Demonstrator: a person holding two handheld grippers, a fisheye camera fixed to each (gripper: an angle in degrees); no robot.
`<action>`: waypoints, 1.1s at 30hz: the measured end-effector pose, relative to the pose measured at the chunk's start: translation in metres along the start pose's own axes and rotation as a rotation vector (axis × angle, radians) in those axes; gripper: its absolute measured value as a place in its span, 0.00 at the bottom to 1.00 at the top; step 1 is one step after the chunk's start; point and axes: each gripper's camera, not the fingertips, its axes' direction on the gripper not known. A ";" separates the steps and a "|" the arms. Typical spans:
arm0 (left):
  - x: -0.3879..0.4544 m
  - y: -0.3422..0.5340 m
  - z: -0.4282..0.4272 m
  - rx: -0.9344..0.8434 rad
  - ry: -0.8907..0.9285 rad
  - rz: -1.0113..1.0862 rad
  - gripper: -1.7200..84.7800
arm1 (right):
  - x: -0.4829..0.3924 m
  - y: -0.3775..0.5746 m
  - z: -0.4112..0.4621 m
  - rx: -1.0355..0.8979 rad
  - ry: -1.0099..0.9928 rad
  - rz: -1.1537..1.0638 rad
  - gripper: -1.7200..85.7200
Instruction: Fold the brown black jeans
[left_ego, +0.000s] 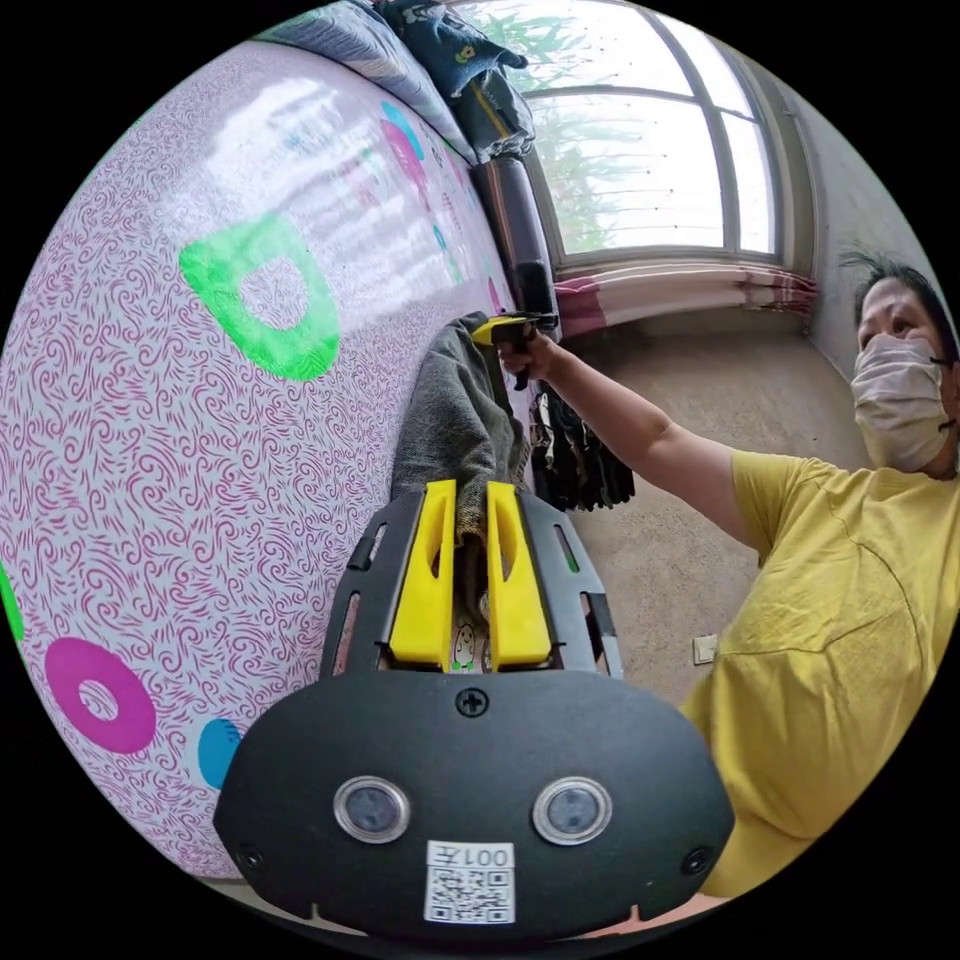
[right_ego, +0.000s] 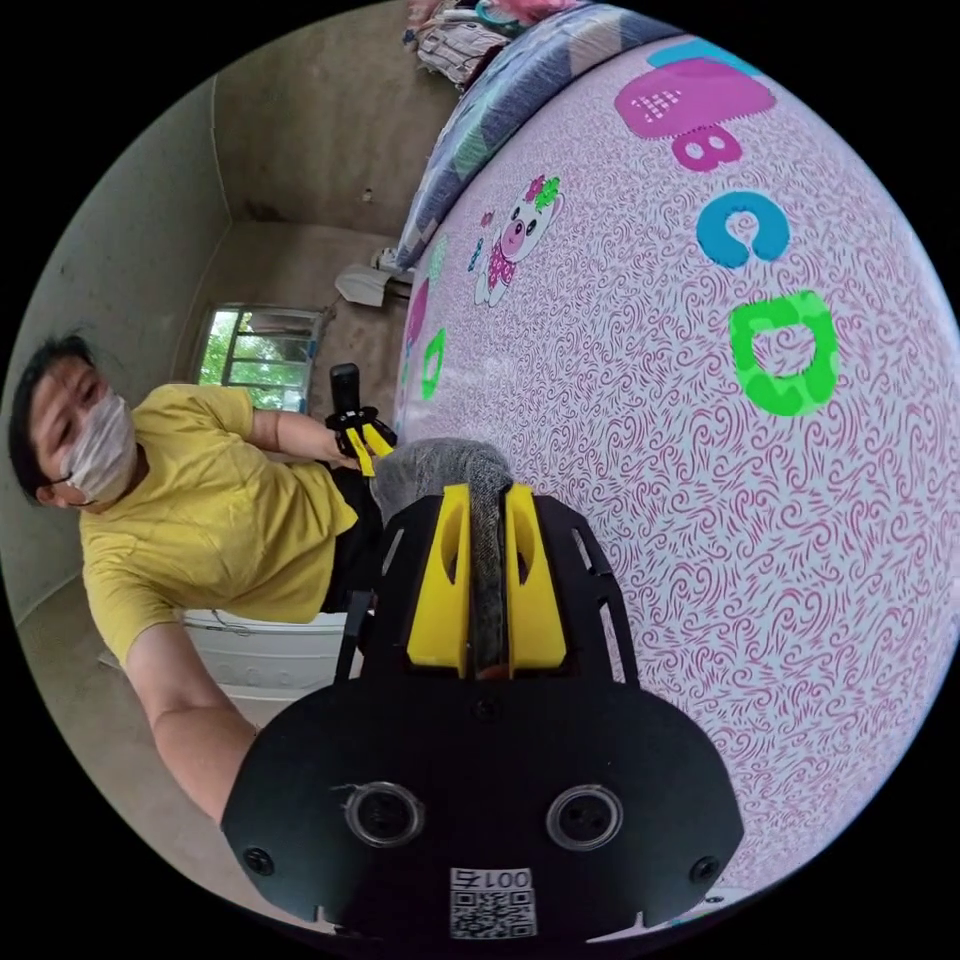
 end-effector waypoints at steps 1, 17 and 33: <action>0.000 -0.001 -0.001 0.001 -0.001 -0.004 0.03 | -0.003 0.002 -0.001 0.012 0.014 0.001 0.08; 0.035 0.010 -0.001 -0.017 -0.222 0.101 0.16 | -0.022 -0.015 0.020 0.031 0.103 0.084 0.07; 0.017 0.074 0.072 0.127 -0.025 -0.106 0.03 | -0.031 -0.026 0.049 0.195 0.056 -0.020 0.06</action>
